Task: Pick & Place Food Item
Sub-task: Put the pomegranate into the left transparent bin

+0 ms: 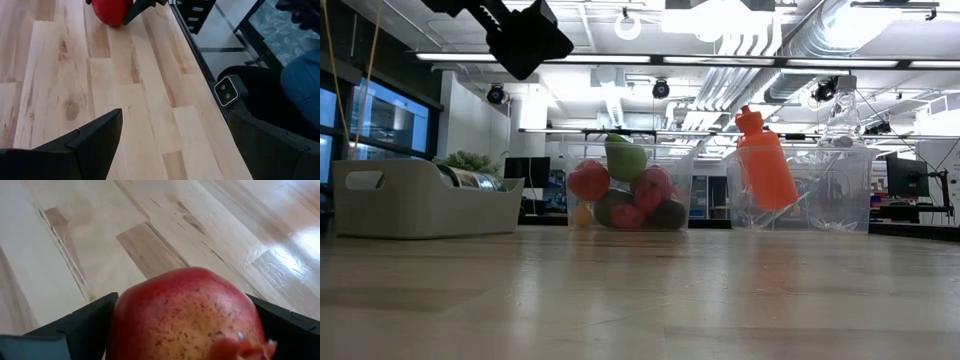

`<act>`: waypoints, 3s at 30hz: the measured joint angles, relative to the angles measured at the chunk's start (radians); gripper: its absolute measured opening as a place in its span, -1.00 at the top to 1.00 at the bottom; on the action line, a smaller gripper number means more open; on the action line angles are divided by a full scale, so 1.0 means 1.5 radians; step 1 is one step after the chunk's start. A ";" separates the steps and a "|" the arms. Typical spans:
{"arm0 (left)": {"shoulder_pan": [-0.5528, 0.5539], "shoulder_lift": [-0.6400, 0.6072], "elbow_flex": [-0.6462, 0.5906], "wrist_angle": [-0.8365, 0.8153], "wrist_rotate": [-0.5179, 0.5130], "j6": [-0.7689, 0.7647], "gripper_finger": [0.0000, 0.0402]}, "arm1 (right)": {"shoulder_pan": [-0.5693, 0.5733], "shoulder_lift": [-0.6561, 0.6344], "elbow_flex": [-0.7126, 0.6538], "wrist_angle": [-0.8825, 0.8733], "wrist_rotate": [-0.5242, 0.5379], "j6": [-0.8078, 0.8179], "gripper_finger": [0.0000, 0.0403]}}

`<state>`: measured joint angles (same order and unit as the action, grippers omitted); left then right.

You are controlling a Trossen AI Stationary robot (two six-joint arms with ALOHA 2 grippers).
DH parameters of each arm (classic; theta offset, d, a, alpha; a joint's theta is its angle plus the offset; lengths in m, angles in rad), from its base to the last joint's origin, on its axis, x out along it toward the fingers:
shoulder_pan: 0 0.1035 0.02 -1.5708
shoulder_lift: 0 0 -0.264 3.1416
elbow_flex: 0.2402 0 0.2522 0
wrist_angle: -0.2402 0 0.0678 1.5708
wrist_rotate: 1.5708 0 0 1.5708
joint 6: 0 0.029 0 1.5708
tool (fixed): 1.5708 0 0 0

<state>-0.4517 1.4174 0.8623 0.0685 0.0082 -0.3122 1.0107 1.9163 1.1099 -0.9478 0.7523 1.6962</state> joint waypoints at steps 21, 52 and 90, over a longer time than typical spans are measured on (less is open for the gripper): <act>-0.003 0.046 0.001 0.004 -0.113 0.053 -0.76 | -0.183 0.002 0.001 0.258 -0.035 -0.486 -0.89; 0.015 0.109 0.001 0.005 -0.142 0.035 -0.76 | -0.401 -0.002 0.001 0.599 -0.210 -0.988 -0.89; 0.046 0.369 0.000 0.629 -0.190 0.253 -0.76 | -0.069 -0.193 0.001 0.353 0.073 -0.665 -0.89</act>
<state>-0.3830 1.9707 0.8619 1.0125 -0.2770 0.0675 0.9068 1.6272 1.1114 -0.4181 0.8625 0.6980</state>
